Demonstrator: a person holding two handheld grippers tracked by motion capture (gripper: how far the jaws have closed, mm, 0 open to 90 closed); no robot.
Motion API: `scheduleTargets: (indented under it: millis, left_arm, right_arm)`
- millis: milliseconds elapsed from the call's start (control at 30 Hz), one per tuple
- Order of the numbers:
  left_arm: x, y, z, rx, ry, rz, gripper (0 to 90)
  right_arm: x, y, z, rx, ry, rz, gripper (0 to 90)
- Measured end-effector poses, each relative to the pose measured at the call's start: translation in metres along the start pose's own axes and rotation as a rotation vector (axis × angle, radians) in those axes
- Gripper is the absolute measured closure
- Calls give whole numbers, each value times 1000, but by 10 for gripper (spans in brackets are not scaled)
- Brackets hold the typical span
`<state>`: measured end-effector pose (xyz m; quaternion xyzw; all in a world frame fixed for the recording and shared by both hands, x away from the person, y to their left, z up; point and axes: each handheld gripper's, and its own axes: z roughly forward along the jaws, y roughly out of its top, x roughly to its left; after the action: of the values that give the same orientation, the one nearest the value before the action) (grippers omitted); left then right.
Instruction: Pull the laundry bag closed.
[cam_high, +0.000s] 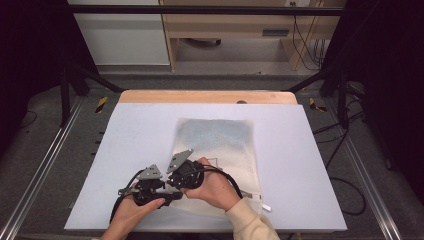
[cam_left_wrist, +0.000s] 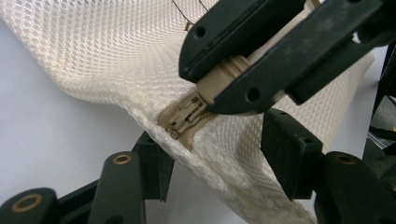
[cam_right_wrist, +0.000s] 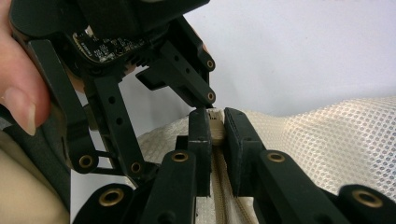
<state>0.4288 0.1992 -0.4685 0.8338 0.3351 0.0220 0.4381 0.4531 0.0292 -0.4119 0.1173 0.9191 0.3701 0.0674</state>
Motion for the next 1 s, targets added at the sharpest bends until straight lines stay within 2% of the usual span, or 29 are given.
scheduleTargets:
  millis: [567,1000]
  left_arm:
    - [1,0,2,4,-12,1,620]
    - [7,-1,2,5,-26,-30,741]
  right_arm:
    - [0,-1,1,6,5,-1,818]
    - [-1,-2,1,11,9,5,818]
